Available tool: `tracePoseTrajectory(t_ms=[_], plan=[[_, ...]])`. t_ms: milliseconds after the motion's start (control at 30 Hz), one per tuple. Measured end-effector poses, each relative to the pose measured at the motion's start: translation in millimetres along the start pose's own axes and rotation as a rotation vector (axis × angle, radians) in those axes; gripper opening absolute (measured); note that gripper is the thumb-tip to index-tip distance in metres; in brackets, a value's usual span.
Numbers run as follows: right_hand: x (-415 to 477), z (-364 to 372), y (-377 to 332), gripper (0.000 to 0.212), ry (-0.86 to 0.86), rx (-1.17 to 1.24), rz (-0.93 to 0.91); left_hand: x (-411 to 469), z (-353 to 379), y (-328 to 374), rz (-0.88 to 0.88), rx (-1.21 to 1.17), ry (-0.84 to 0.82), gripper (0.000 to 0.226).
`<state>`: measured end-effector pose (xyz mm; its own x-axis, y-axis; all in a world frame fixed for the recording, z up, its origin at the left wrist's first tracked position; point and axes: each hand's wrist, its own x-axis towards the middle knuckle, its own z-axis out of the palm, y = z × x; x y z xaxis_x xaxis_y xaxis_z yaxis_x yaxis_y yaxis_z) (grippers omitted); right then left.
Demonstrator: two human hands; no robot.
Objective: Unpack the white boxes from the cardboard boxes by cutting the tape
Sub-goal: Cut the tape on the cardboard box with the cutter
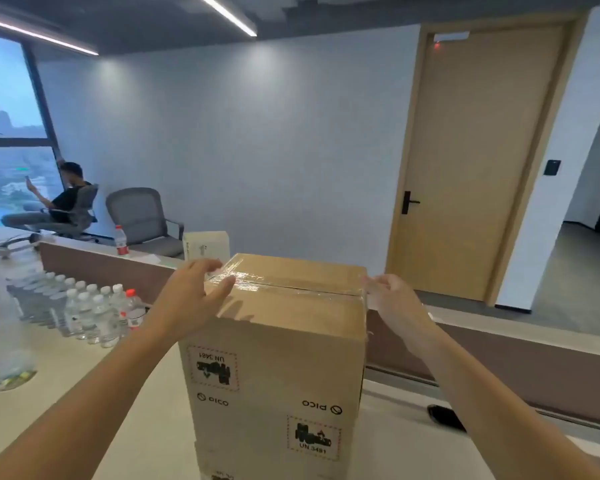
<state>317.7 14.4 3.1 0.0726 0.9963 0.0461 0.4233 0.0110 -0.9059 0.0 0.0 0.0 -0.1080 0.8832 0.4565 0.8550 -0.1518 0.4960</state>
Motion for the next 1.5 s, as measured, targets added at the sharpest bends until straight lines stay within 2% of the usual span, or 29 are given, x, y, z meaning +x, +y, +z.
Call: tracePoseTrajectory(t_ms=[133,200,333,400,467,567,633,733,867,1000,1133,1367,1500], plan=[[27.6,9.1,5.8,0.067,-0.07,0.032,0.148,29.3,8.1,-14.0,-0.295,0.077,-0.219,0.073],[34.9,16.9,7.1,0.065,-0.104,0.033,0.187,40.4,17.0,-19.0,-0.337,0.155,-0.32,0.073],[48.0,32.3,11.8,0.036,-0.159,0.08,0.25,65.5,19.7,-28.7,-0.37,0.235,-0.487,0.079],[52.5,36.7,12.3,0.04,-0.145,0.134,0.286,76.1,16.1,-36.5,-0.372,0.171,-0.559,0.076],[56.6,37.7,10.1,0.053,-0.139,0.155,0.354,79.0,14.2,-46.4,-0.407,-0.003,-0.604,0.066],[52.7,41.4,-0.5,0.043,-0.09,0.066,0.405,73.0,16.5,-55.4,-0.453,-0.315,-0.604,0.045],[48.6,45.6,-9.3,0.036,-0.041,-0.051,0.378,67.5,19.7,-58.1,-0.438,-0.409,-0.571,0.038],[44.7,49.7,-15.6,0.038,0.001,-0.128,0.385,67.4,21.6,-62.7,-0.429,-0.473,-0.544,0.036],[39.2,49.7,-14.7,0.059,0.056,-0.287,0.386,66.0,23.7,-66.9,-0.442,-0.551,-0.561,0.036],[22.7,36.6,-12.2,0.054,0.076,-0.35,0.374,58.6,26.0,-61.9,-0.42,-0.579,-0.58,0.032],[6.7,0.0,3.2,0.058,0.166,-0.302,0.364,43.3,25.7,-27.3,-0.343,-0.613,-0.551,0.019],[-41.3,-108.2,48.8,0.05,0.315,-0.255,0.304,5.2,44.4,92.4,-0.171,-0.658,-0.546,0.028],[-76.8,-184.5,97.4,0.047,0.37,-0.238,0.33,-34.9,77.4,175.7,-0.125,-0.644,-0.645,0.014]])
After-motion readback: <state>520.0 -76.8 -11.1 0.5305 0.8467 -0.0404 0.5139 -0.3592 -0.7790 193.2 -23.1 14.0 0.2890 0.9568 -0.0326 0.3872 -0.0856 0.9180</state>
